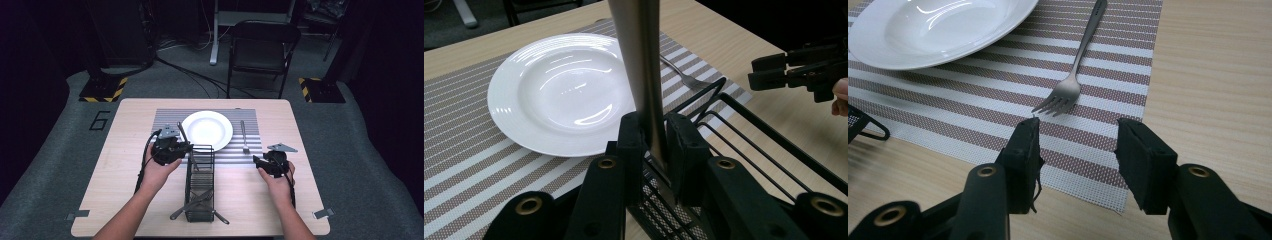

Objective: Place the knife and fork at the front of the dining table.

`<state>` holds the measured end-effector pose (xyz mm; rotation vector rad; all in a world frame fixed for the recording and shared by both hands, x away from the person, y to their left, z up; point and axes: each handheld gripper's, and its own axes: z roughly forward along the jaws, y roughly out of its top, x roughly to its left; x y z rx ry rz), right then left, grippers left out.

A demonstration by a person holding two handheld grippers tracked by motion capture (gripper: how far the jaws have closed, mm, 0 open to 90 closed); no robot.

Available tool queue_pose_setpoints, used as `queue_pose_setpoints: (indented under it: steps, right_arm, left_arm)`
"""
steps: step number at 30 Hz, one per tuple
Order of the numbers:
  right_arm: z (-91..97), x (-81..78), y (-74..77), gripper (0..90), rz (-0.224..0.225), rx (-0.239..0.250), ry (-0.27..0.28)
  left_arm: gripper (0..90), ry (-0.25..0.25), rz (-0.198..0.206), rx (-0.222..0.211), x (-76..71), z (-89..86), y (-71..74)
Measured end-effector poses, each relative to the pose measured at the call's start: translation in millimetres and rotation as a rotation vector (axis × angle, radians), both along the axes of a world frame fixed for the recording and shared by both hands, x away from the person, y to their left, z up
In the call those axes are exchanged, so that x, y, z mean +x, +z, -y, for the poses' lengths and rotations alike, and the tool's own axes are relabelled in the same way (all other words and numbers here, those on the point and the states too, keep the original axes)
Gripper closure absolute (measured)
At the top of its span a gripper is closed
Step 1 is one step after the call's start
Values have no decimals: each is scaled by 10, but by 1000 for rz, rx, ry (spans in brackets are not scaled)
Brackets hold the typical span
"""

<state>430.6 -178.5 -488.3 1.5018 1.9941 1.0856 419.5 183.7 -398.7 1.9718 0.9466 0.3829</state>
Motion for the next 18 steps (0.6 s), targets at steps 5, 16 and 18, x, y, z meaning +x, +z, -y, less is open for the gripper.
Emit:
queue_pose_setpoints:
  steps: [5,16,18]
  right_arm:
    - [0,2,-9,520,-5,-2,0]
    - [3,2,-15,520,-10,5,0]
    - [7,5,-20,520,-10,4,-2]
  left_arm:
    - [796,-26,16,-15,-52,63,0]
    - [815,-52,59,-20,-53,249,-21]
    - [816,-58,69,-13,-46,265,-24]
